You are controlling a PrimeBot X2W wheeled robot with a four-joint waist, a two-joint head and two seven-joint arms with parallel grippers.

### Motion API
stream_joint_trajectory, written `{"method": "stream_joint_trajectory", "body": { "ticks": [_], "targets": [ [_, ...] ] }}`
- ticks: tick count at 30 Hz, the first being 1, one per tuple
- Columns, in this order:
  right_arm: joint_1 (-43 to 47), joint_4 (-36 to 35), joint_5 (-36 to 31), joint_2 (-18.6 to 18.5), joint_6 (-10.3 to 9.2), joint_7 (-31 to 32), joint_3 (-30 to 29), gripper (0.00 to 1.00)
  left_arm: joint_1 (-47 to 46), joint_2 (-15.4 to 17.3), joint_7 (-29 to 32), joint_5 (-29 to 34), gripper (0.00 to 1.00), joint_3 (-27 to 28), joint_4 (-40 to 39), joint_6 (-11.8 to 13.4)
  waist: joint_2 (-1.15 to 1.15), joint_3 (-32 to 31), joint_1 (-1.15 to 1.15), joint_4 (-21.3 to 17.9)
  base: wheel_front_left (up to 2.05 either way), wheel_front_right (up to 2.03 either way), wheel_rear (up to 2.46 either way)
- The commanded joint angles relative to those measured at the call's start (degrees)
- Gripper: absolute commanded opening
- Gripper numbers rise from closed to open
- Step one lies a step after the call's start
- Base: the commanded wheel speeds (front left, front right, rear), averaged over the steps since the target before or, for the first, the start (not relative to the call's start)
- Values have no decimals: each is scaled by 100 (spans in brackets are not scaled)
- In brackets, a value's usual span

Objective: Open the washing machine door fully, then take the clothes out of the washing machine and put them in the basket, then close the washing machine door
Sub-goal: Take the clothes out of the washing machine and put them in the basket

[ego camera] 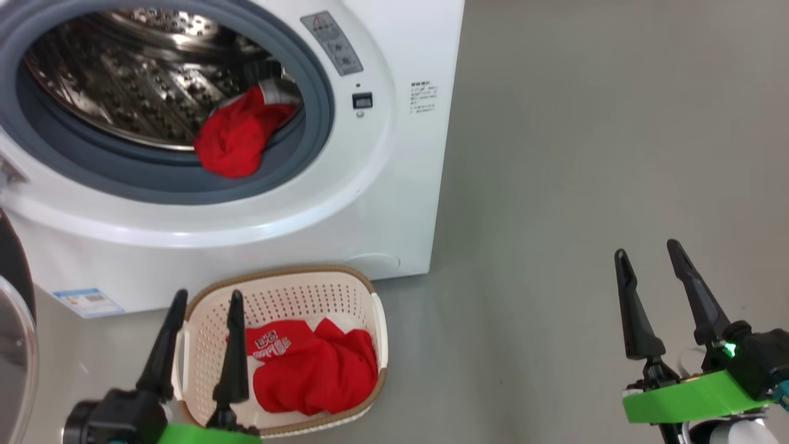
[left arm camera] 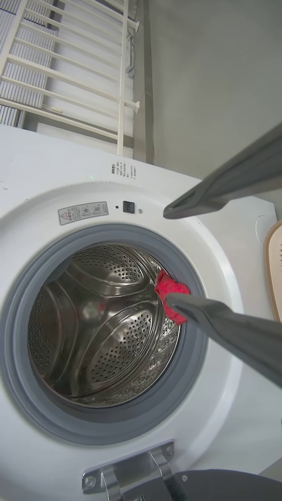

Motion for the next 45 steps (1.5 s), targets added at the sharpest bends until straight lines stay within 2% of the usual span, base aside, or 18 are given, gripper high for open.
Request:
{"method": "stream_joint_trajectory", "body": {
  "ticks": [1,23,37,45],
  "targets": [
    [14,-169,32,-46,35,-36,135,100,49,59,-30,61,100,163,-213,46,0,-141,0,-42,0,0,0],
    [559,-285,-31,-46,35,-36,89,100,562,59,-30,-59,100,27,-257,210,0,-603,0,-74,0,0,0],
    [556,-310,-95,-46,35,-36,112,100,498,59,-30,-85,100,18,-187,168,0,-501,0,-24,0,0,0],
    [443,-361,-96,-46,35,-36,163,100,250,59,-30,-163,100,13,-125,186,0,-195,0,-8,0,0,0]
  ]
}}
